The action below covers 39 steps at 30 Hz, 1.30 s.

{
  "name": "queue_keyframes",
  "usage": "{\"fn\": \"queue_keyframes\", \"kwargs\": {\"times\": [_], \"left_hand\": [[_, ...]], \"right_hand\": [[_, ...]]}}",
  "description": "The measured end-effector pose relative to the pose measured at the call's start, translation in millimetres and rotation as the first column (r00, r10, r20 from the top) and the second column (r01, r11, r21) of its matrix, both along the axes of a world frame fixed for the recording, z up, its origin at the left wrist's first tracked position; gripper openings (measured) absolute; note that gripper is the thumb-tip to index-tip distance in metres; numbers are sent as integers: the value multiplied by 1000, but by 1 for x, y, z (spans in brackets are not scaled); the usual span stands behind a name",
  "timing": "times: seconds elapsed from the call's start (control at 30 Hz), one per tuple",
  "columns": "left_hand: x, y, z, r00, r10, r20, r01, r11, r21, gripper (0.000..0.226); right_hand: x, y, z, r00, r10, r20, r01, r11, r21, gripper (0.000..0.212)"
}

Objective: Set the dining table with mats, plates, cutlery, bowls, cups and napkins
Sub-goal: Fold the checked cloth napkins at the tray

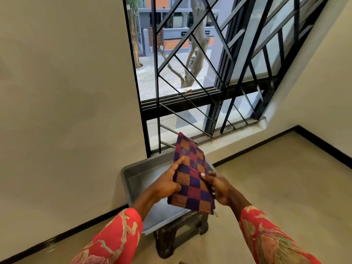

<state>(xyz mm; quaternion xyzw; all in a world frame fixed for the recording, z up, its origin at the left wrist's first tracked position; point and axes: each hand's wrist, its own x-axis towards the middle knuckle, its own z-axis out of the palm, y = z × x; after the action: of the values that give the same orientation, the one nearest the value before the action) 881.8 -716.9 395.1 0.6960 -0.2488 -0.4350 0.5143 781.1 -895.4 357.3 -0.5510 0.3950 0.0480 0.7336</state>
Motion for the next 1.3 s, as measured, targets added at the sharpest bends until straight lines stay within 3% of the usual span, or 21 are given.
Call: {"fn": "queue_keyframes", "kwargs": {"times": [0.07,0.17,0.3,0.43,0.57,0.7,0.8,0.93,1.1,1.3], "left_hand": [[-1,12,-4,992,78,-97,-85,994,-64,87],[-6,32,-7,955,131,-267,-180,969,-169,71],[-14,55,-7,917,103,-385,-202,953,-227,64],[-24,74,-5,892,98,-441,-230,938,-258,66],[-29,93,-8,881,58,-469,-202,943,-264,70],[-32,105,-10,920,81,-382,-179,957,-229,65],[-40,108,-10,949,128,-287,-178,971,-157,47],[-56,105,-21,976,183,-120,-194,977,-87,34],[-73,97,-44,952,45,303,-48,999,2,38],[-96,81,-51,915,-98,390,94,995,31,27]], "right_hand": [[-6,12,-1,994,-103,28,102,995,16,49],[-18,38,1,993,-116,24,114,990,79,26],[-35,79,-5,989,-145,37,127,942,310,57],[-52,115,-9,970,-178,165,42,792,609,57],[-68,132,-6,955,-254,155,90,744,663,64],[-84,139,3,891,-434,130,314,798,514,52],[-99,136,12,871,-477,119,407,835,371,49],[-119,134,20,934,-338,120,311,930,197,53],[-142,139,18,978,-207,15,207,972,-109,48],[-177,138,14,985,-170,-18,156,937,-314,44]]}}
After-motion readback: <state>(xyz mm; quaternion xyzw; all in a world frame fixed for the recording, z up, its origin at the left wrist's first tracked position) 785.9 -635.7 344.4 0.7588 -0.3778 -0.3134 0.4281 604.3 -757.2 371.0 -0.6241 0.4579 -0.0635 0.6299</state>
